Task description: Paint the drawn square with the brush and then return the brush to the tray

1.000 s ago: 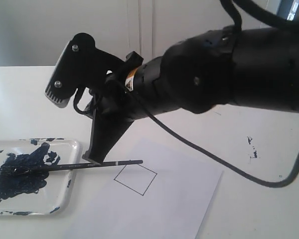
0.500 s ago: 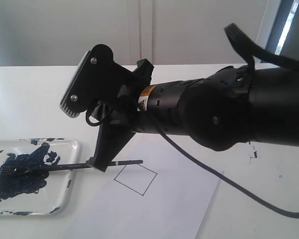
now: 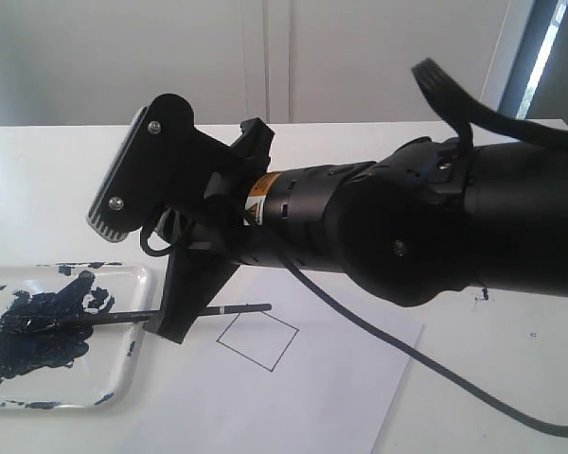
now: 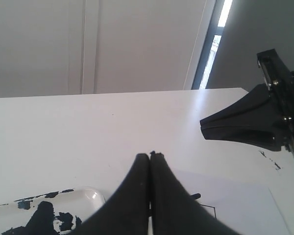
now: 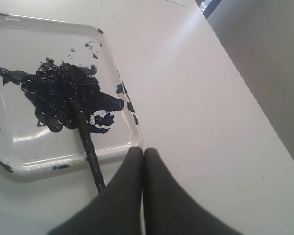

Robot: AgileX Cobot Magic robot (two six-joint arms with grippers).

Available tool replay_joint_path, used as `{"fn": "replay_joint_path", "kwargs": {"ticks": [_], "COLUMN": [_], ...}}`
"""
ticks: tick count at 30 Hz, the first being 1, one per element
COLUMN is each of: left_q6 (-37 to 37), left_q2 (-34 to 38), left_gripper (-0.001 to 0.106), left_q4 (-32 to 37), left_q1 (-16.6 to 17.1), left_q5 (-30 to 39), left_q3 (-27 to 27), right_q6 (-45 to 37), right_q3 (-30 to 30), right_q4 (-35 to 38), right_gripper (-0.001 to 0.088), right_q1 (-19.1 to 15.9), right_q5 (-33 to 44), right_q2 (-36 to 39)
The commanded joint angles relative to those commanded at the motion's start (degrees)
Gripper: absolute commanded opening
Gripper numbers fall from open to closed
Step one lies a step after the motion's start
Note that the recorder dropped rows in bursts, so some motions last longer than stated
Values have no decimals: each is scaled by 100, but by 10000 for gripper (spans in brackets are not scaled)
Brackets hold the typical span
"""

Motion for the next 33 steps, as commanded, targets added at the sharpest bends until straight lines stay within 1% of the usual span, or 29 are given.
{"fn": "replay_joint_path", "kwargs": {"ticks": [12, 15, 17, 19, 21, 23, 24, 26, 27, 28, 29, 30, 33], "left_q6": [17, 17, 193, 456, 482, 469, 433, 351, 246, 186, 58, -226, -922], "left_q2": [0, 0, 4, 40, 109, 165, 201, 251, 290, 320, 338, 383, 477], "left_gripper": [0, 0, 0, 4, 67, 172, 257, 383, 473, 525, 575, 602, 605], "left_q4": [1, 1, 110, 436, 1022, 1612, 1848, 1894, 1941, 2033, 2267, 2575, 3349], "left_q1": [0, 0, 0, 0, 0, 0, 0, 0, 0, 0, 0, 0, 0], "left_q5": [-46, 43, 162, 450, 646, 662, 615, 551, 551, 565, 565, 565, 560], "left_q3": [0, 0, -72, -246, -446, -554, -581, -585, -585, -585, -585, -585, -585], "right_q6": [0, 0, 0, 0, 0, 0, 0, 0, 0, 0, -14, -14, -98], "right_q3": [0, 0, 0, 0, 0, 0, 0, 0, 0, 0, 0, 0, 0], "right_q4": [-12, -12, -12, -12, -12, -12, -12, -12, -12, -12, -12, -37, -82], "right_gripper": [0, 0, 0, 0, 0, 0, 0, 0, 0, 0, 0, 0, 11], "right_q1": [0, 0, 0, 0, 0, 0, 0, 0, 0, 0, 0, 0, 0], "right_q5": [1, -86, -94, -126, -126, -156, -156, -168, -168, -168, -168, -168, -206], "right_q2": [0, 0, 0, 11, 71, 149, 175, 253, 280, 310, 350, 371, 471]}}
